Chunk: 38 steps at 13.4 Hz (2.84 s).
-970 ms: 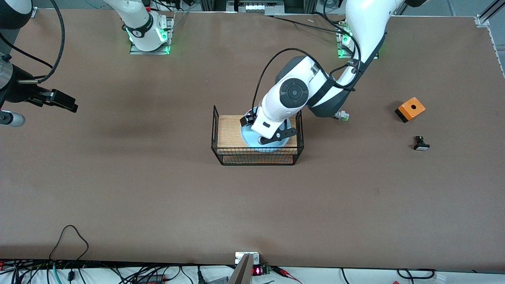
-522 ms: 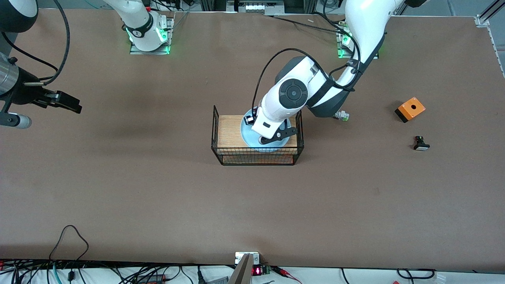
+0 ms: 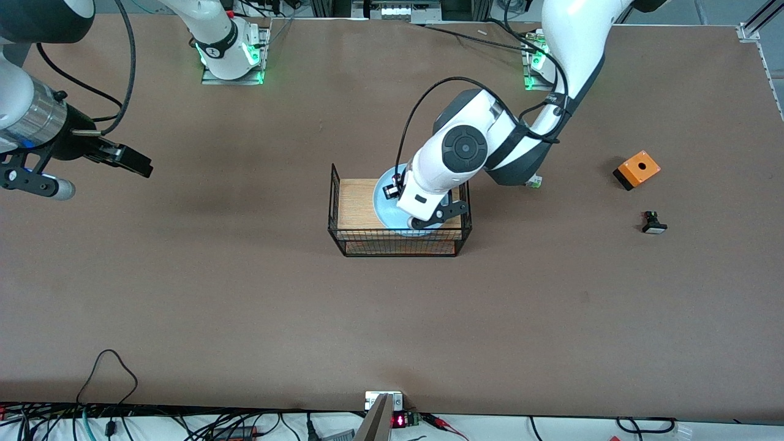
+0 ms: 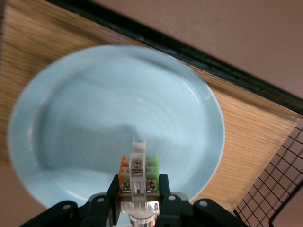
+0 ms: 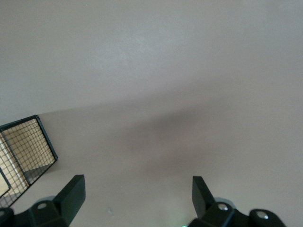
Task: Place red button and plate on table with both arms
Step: 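Lift the button with the left gripper while the right gripper approaches, then set the button down with the left gripper while the right gripper reaches the plate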
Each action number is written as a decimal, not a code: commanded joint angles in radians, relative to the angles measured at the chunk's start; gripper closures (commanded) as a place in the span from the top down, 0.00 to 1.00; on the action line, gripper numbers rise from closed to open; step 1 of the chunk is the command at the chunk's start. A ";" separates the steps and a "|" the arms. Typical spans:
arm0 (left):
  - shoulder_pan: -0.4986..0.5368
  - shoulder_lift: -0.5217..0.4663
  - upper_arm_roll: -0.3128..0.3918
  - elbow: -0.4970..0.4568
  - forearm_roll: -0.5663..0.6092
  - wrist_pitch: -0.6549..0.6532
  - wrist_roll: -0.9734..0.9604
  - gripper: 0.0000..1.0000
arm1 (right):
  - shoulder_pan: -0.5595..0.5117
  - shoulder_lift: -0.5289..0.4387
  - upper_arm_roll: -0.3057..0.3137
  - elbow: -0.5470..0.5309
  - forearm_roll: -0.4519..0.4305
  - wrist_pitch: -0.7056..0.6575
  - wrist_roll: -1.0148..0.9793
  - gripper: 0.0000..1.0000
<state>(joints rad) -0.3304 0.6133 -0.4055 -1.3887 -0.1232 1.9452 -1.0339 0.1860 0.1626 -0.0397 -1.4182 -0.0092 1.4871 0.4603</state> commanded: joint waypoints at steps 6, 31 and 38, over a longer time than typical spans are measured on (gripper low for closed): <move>0.210 -0.148 0.002 0.151 -0.007 -0.518 0.333 0.20 | 0.081 0.008 0.000 0.028 0.001 -0.016 0.202 1.00; 0.709 -0.018 0.010 -0.506 0.421 0.285 1.049 0.23 | 0.447 0.161 0.000 0.050 -0.020 0.182 1.437 1.00; 0.715 0.003 0.010 -0.503 0.421 0.281 1.046 0.43 | 0.521 0.225 -0.002 0.050 -0.040 0.220 1.479 1.00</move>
<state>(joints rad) 0.3713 0.6142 -0.3832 -1.8927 0.2763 2.2208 0.0137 0.6963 0.3585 -0.0341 -1.3982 -0.0316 1.7009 1.9108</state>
